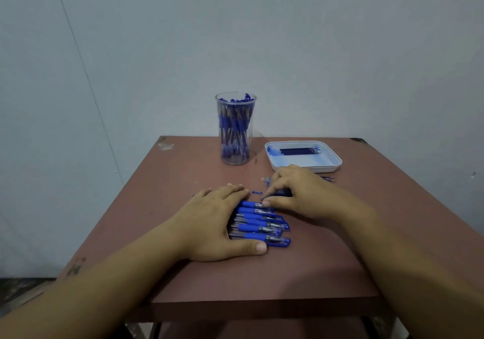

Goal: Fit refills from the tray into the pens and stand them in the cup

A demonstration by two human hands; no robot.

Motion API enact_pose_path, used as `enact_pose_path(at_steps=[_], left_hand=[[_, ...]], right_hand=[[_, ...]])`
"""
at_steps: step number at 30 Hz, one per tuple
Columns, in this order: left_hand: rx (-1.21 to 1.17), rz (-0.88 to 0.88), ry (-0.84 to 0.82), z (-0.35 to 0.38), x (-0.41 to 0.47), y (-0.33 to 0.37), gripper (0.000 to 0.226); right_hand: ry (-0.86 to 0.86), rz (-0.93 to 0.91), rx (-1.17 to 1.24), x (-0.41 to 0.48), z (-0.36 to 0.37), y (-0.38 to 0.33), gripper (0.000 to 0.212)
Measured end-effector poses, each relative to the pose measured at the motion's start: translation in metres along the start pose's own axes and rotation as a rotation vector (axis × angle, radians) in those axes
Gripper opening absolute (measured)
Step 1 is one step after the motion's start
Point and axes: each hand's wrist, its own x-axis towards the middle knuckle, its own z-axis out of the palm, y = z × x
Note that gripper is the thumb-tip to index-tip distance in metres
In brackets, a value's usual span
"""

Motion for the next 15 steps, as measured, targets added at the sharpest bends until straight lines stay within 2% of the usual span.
enact_pose_path(at_steps=[6,11,15], left_hand=[[-0.012,-0.023,0.032,0.0034,0.0004,0.0013,0.111],[-0.047,-0.024,0.041,0.0024,-0.0005,0.0021,0.111],[-0.142,-0.016,0.182,-0.0010,0.0016,0.0023,0.104]], right_hand=[[-0.007,-0.024,-0.088,-0.0013,0.0059,0.0031,0.022],[0.055,-0.016,-0.087,-0.0016,0.0098,0.0004,0.019],[0.179,0.002,0.030,-0.0044,0.0082,-0.0052,0.013]])
